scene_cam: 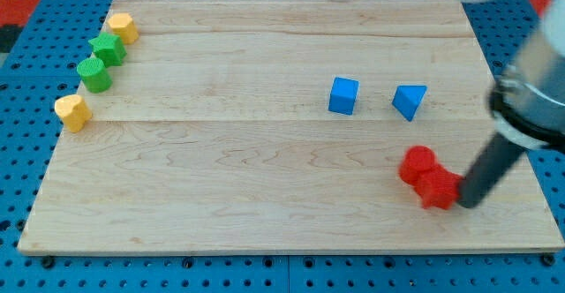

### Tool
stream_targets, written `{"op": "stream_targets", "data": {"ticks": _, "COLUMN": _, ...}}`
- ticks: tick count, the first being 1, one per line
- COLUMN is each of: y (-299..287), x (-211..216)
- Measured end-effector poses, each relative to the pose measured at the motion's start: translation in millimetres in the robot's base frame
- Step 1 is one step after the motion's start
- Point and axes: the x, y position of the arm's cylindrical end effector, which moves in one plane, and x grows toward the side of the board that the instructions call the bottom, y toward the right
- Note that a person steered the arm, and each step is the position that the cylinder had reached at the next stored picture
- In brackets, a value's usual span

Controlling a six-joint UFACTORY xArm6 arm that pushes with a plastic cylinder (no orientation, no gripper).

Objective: Move red circle to the center of the board

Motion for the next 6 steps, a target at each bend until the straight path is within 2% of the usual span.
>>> {"op": "stream_targets", "data": {"ticks": 2, "y": -93, "x": -60}}
{"op": "stream_targets", "data": {"ticks": 4, "y": -51, "x": -79}}
{"op": "stream_targets", "data": {"ticks": 5, "y": -61, "x": -98}}
{"op": "stream_targets", "data": {"ticks": 6, "y": -114, "x": -99}}
